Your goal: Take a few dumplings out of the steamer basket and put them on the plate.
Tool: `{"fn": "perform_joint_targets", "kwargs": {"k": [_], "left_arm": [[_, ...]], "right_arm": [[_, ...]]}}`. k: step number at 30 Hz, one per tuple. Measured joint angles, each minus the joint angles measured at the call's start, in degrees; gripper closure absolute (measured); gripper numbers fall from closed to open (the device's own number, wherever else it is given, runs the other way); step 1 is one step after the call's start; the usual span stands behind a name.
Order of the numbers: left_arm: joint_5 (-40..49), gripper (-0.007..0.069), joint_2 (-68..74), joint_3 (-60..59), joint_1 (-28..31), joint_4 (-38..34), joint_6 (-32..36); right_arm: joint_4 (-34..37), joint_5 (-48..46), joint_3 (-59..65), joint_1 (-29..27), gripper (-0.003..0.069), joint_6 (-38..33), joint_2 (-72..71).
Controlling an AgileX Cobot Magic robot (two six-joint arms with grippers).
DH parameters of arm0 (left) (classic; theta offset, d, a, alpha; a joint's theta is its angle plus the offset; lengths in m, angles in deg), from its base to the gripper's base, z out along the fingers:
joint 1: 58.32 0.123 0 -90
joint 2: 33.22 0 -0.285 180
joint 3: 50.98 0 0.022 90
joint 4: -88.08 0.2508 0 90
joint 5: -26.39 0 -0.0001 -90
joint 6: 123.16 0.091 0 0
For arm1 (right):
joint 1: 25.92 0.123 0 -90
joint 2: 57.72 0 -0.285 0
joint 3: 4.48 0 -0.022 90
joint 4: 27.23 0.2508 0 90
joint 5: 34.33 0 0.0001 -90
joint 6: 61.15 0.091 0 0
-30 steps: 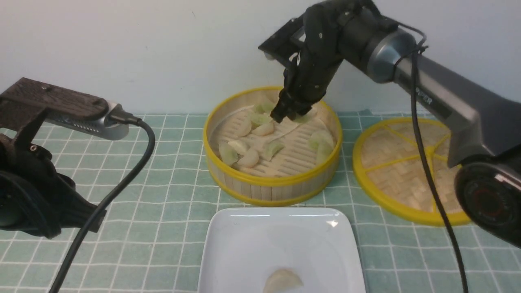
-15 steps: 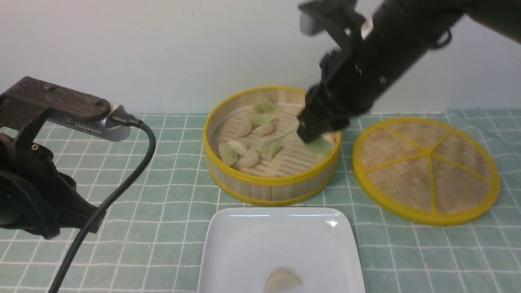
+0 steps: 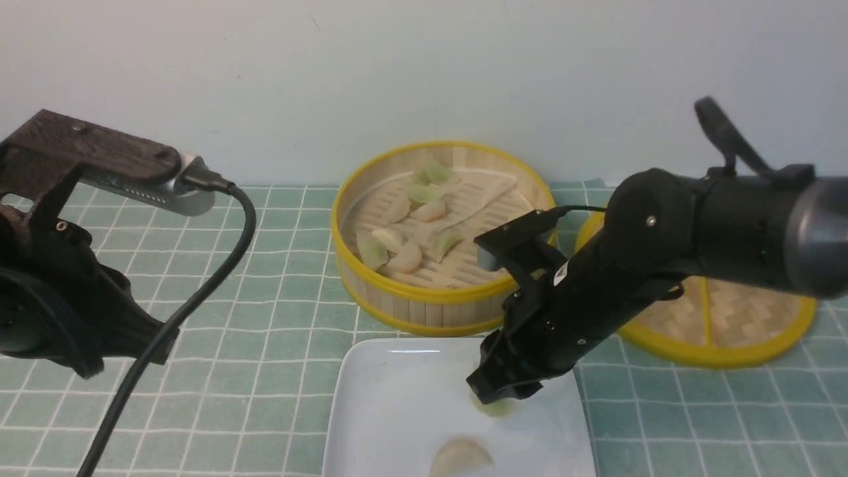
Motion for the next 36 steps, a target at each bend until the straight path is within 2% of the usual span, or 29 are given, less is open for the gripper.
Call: {"fn": "perform_joint_targets", "kwargs": {"k": [1, 3, 5, 7, 10, 12, 14, 16, 17, 21, 28, 29, 32, 36], "left_arm": [[0.0, 0.0631, 0.0, 0.0, 0.0, 0.0, 0.0], [0.0, 0.0631, 0.0, 0.0, 0.0, 0.0, 0.0], [0.0, 0.0631, 0.0, 0.0, 0.0, 0.0, 0.0], [0.0, 0.0631, 0.0, 0.0, 0.0, 0.0, 0.0], [0.0, 0.0631, 0.0, 0.0, 0.0, 0.0, 0.0], [0.0, 0.0631, 0.0, 0.0, 0.0, 0.0, 0.0], [-0.14, 0.0631, 0.0, 0.0, 0.0, 0.0, 0.0], [-0.34, 0.0631, 0.0, 0.0, 0.0, -0.07, 0.0], [-0.59, 0.0631, 0.0, 0.0, 0.0, -0.21, 0.0], [-2.22, 0.0631, 0.0, 0.0, 0.0, -1.02, 0.05], [-6.67, 0.0631, 0.0, 0.0, 0.0, -5.34, 2.19], [-6.96, 0.0631, 0.0, 0.0, 0.0, -5.48, 2.28], [-9.62, 0.0631, 0.0, 0.0, 0.0, -8.12, 4.01], [-12.15, 0.0631, 0.0, 0.0, 0.0, -11.3, 6.19]], "right_arm": [[-0.04, 0.4, -0.65, 0.11, 0.0356, 0.13, 1.41], [-0.04, 0.52, -1.3, 0.11, 0.0276, 0.37, 2.15], [-0.04, -0.56, -2.43, 0.11, 0.0212, 0.83, 2.05], [-0.45, -3.21, -3.76, 0.11, 0.0199, 2.25, 1.24], [-3.38, -9.24, -5.69, 0.11, 0.026, 6.9, -2.79], [-7.22, -12.59, -6.16, 0.11, 0.0371, 11.23, -8.19], [-12.43, -15.0, -6.29, 0.11, 0.0538, 16.2, -15.89], [-15.99, -15.3, -5.98, 0.11, 0.0621, 20.21, -23.88], [-17.36, -14.78, -5.52, 0.11, 0.0639, 22.25, -27.27], [-21.53, -10.68, -1.18, 0.11, 0.0669, 26.4, -41.66], [-25.08, 7.97, 21.21, 0.11, 0.0672, 28.36, -74.35], [-25.17, 8.31, 21.85, 0.11, 0.0672, 28.36, -74.35], [-26.75, 13.12, 32.37, 0.11, 0.0672, 28.55, -86.28], [-27.97, 16.17, 38.05, 0.11, 0.0672, 30.81, -95.71]]}}
